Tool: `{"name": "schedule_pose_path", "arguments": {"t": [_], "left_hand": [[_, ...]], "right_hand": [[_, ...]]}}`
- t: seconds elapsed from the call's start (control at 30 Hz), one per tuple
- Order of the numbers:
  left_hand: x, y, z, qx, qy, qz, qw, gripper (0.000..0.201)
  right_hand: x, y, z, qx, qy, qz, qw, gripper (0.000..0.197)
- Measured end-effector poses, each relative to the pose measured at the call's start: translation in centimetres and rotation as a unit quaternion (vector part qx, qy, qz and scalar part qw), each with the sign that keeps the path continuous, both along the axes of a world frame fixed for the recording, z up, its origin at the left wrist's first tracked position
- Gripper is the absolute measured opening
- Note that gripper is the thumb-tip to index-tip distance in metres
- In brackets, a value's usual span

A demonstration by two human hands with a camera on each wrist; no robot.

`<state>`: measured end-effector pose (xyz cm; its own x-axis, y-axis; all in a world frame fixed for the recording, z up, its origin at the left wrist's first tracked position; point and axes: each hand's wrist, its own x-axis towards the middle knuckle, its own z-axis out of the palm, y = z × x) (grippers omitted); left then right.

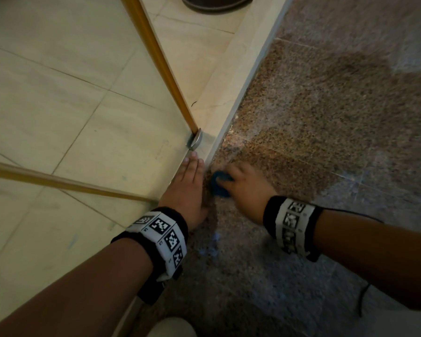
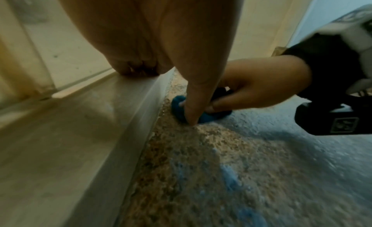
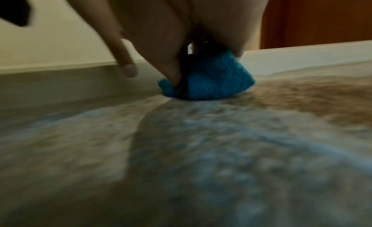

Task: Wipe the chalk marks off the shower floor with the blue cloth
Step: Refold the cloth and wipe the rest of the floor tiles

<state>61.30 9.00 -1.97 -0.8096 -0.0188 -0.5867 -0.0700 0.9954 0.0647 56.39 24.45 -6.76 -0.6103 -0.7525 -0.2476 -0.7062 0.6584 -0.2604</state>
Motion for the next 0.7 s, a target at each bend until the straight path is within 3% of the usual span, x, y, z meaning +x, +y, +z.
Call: {"name": "schedule_pose_path", "arguments": {"t": [0.07,0.13,0.33,0.5,0.6,0.7], "left_hand": [[0.1,0.0,0.0,-0.002,-0.004,-0.001,1.0,0.102],[0.2,0.1,0.1,-0.004,-0.005,0.0,1.0,0.105],[0.0,0.9,0.1,-0.018,-0.012,0.008,1.0,0.11],[-0.2,1.7,0.1,0.03,0.007,0.034,0.999,0.099],[-0.2,3.3,-0.3,0.095,0.025,-0.004,0.995,0.091],[-0.7,4.4,-1.1,0.122,0.021,-0.021,0.992,0.08]], "right_hand": [[1.8,-0.1,-0.8,-0.017,-0.011,0.056,0.998,0.048],[1.3,0.1,-0.8,-0.036,-0.032,0.053,0.997,0.045],[-3.2,2.0,-0.2,0.002,0.001,-0.115,0.993,0.047],[-1.0,0.7,0.1,-0.011,-0.045,0.024,0.999,0.05],[-3.3,2.4,1.2,-0.074,-0.043,-0.044,0.995,0.054],[-4.7,5.6,2.0,-0.072,-0.024,-0.16,0.984,0.054]]}}
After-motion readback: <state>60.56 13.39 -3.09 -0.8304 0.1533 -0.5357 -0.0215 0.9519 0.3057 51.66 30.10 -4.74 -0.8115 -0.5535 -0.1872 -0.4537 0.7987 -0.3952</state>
